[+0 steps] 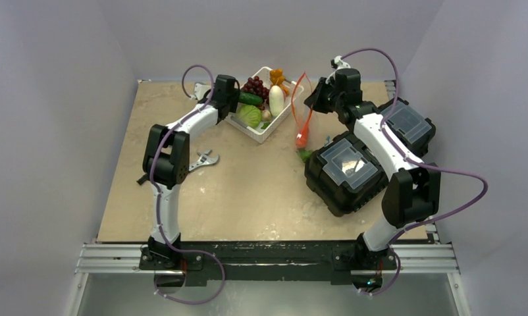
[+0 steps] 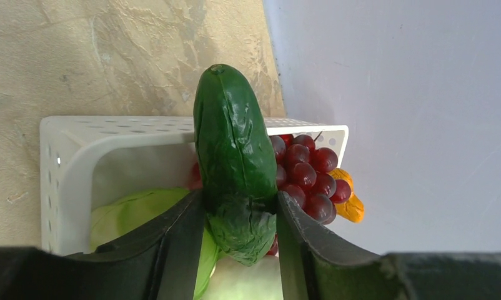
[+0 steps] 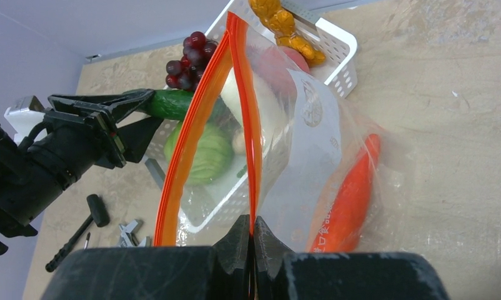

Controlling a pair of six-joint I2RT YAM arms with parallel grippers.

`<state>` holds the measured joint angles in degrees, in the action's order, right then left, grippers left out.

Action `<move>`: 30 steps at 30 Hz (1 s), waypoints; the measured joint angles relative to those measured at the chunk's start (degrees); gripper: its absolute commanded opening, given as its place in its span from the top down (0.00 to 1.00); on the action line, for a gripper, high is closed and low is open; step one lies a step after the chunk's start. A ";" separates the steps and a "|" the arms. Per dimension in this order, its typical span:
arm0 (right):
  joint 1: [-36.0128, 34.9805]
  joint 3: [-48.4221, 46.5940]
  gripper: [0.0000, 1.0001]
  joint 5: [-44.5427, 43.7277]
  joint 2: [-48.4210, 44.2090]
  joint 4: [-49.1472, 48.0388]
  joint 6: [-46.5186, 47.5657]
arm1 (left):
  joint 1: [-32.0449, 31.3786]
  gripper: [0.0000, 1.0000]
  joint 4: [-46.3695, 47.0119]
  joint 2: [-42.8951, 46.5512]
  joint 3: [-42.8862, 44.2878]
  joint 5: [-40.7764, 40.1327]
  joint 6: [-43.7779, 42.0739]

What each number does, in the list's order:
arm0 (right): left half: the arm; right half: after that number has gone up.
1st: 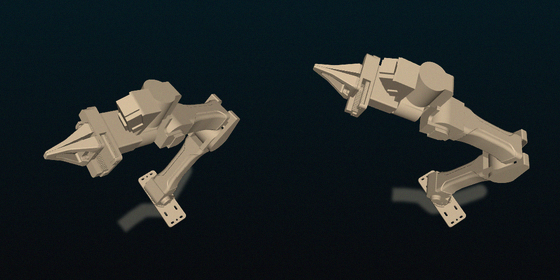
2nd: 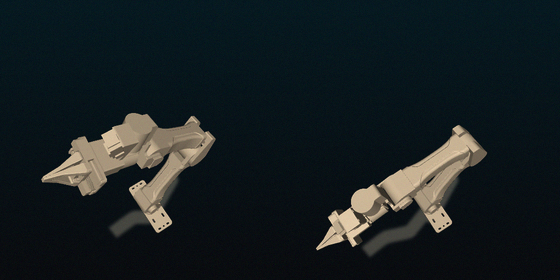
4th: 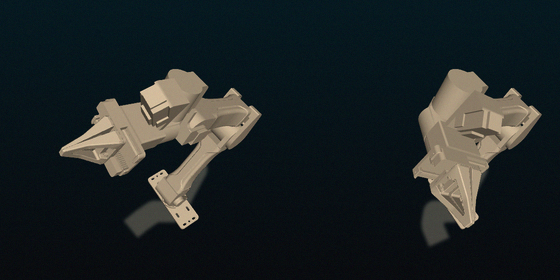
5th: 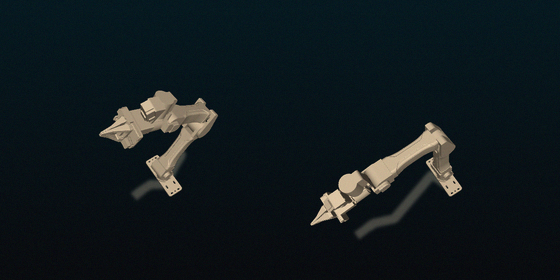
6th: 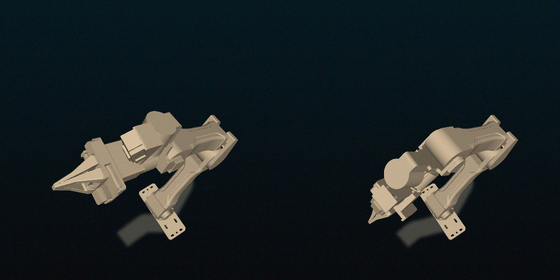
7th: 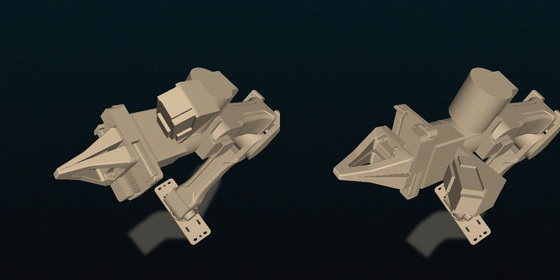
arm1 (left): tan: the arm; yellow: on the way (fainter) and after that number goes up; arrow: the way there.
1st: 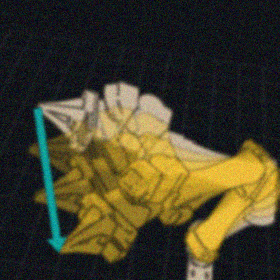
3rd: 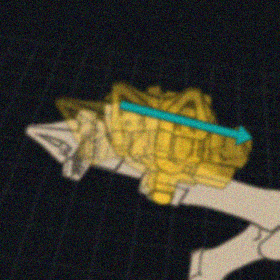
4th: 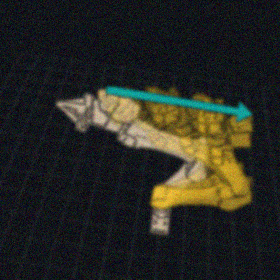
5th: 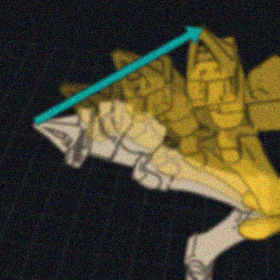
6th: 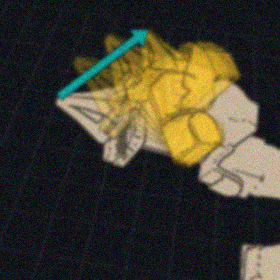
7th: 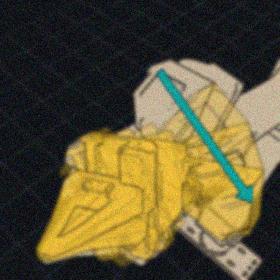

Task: Place the food in the zip-top bag and seal the zipper
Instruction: Pick up the fake vegetable from the bin.

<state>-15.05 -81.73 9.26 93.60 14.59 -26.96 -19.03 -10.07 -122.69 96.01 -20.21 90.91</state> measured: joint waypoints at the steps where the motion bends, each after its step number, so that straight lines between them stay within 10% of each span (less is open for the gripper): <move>1: 0.00 0.00 1.00 0.11 0.00 0.00 0.00 | 0.00 0.56 0.04 0.00 0.00 0.02 0.00; 8: 0.00 0.00 1.00 0.79 -0.02 0.00 0.00 | 0.31 0.41 -0.37 -0.42 0.33 0.31 0.20; 18: 0.00 0.00 1.00 0.79 -0.02 0.00 0.02 | 0.66 0.74 0.87 -1.44 1.25 0.76 -0.96; 30: -0.33 0.57 1.00 0.76 -1.18 -0.02 0.04 | 1.14 0.77 9.62 19.58 -17.18 5.90 -17.07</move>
<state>-15.38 -81.17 10.02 92.42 14.57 -26.92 -17.89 -0.45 -103.11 78.83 -14.31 73.84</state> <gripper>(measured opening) 0.003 0.414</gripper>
